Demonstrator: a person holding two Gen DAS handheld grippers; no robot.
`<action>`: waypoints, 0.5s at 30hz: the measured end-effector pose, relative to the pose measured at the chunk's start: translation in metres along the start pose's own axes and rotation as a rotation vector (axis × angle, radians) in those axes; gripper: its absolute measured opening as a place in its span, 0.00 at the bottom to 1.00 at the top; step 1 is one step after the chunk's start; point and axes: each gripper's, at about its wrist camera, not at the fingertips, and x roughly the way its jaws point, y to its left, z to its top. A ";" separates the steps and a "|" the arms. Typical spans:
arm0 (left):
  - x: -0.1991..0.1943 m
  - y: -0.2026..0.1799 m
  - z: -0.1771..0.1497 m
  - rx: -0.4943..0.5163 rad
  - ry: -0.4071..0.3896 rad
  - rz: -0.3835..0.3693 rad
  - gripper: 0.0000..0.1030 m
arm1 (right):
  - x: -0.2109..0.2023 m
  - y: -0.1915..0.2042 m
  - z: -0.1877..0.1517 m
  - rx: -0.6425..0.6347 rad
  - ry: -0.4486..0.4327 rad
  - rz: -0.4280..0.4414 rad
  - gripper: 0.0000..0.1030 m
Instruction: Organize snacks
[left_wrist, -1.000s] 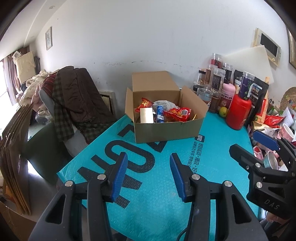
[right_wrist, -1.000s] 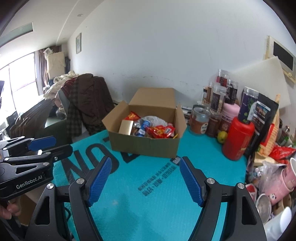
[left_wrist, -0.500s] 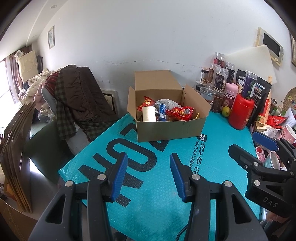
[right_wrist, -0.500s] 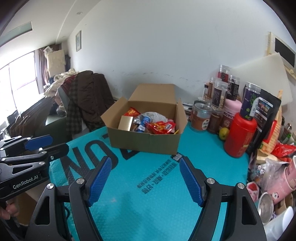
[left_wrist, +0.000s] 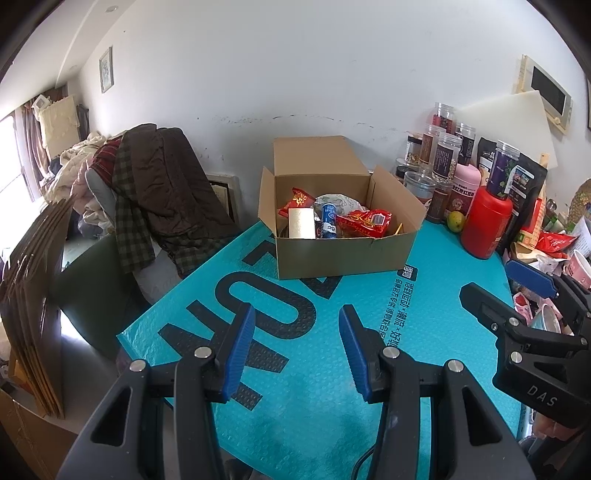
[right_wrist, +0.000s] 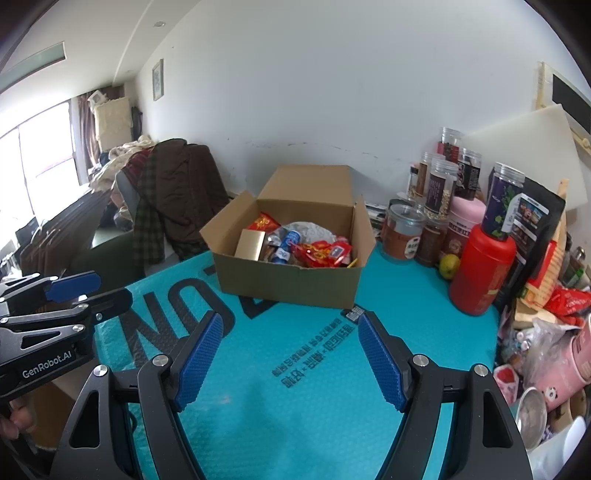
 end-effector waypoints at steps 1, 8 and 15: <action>0.000 0.000 0.000 0.000 0.001 -0.001 0.46 | 0.000 0.000 0.000 0.000 0.000 0.000 0.75; 0.003 0.000 0.002 0.001 0.010 -0.002 0.46 | 0.003 -0.002 0.001 0.000 0.003 0.009 0.75; 0.005 -0.001 0.002 0.003 0.029 0.005 0.46 | 0.003 -0.002 0.000 -0.015 0.014 0.001 0.75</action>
